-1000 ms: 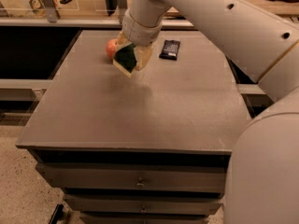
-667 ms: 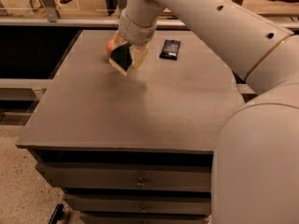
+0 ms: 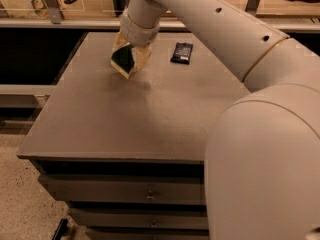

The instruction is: Move sponge near apple

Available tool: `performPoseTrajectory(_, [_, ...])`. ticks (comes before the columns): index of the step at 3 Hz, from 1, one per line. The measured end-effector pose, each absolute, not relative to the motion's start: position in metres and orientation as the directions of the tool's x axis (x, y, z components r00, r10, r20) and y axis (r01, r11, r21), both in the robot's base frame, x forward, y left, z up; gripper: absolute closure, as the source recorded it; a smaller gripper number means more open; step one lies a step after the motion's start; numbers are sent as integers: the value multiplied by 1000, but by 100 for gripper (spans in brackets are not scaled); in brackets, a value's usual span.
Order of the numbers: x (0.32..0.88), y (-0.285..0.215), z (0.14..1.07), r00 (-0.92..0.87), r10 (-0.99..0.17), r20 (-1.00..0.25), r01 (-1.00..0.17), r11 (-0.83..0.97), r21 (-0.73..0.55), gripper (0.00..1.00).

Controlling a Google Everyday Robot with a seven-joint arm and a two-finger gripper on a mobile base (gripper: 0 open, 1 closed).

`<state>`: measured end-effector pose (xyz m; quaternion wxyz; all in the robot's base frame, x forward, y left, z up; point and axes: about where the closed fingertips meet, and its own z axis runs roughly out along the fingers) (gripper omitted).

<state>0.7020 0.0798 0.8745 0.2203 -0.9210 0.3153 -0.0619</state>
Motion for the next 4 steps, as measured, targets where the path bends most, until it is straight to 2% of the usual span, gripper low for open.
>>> performPoseTrajectory(2, [718,78,861,807,-590,-17,-542,-730,-417,100])
performPoseTrajectory(3, [723,80,866,828,-560,-20,-514,-744,-427,82])
performPoseTrajectory(4, [724,81,865,830,-557,-21,-511,-746,-427,60])
